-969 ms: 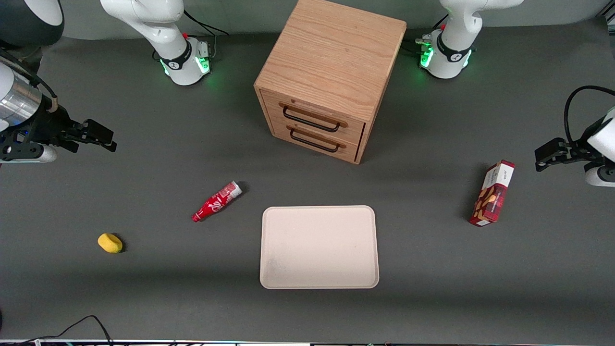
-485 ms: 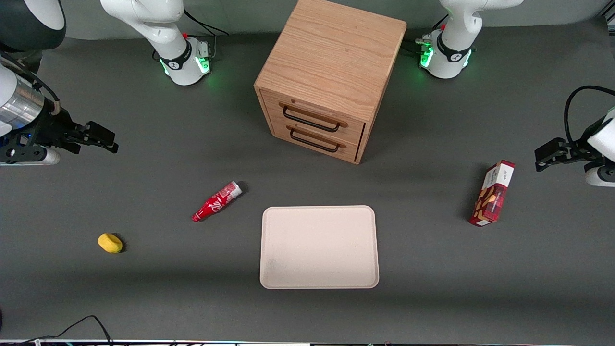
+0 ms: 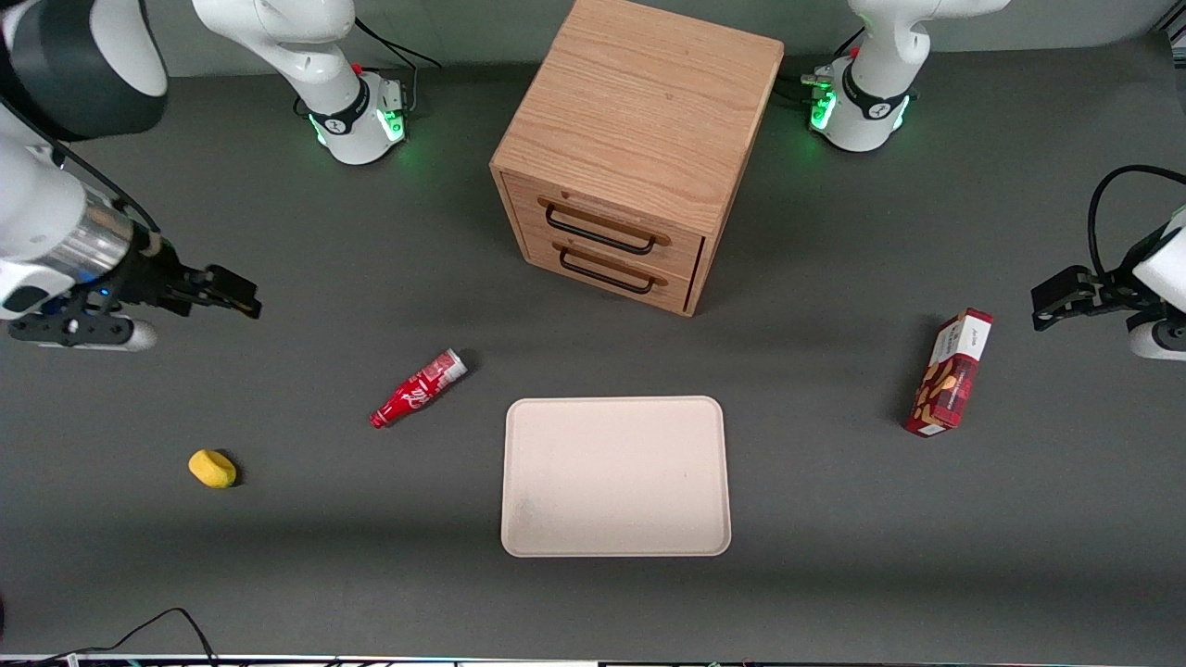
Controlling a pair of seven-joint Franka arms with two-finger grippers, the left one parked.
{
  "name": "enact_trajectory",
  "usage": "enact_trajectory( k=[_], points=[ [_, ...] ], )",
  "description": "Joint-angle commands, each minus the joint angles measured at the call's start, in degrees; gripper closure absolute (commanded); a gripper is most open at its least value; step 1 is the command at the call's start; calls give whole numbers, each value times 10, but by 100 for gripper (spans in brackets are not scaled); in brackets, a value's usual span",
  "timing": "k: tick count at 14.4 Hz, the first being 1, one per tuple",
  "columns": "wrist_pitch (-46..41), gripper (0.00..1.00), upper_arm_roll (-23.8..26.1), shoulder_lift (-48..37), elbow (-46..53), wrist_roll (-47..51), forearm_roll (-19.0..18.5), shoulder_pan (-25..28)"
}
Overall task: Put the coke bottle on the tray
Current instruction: 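Move the right gripper down toward the red Coca-Cola bottle, then close the right gripper around the bottle's body and lift it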
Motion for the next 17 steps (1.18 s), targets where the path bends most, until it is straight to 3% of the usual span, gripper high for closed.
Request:
enact_trajectory(
  k=[1,4,8,12,17],
  points=[
    [30,0,2,60,25,170,-11,47],
    [68,0,9,111,25,308,-34,85],
    [111,0,11,186,17,459,-105,126],
    [198,0,11,242,-32,538,-108,133],
    [275,0,10,249,-107,538,-109,114]
  ],
)
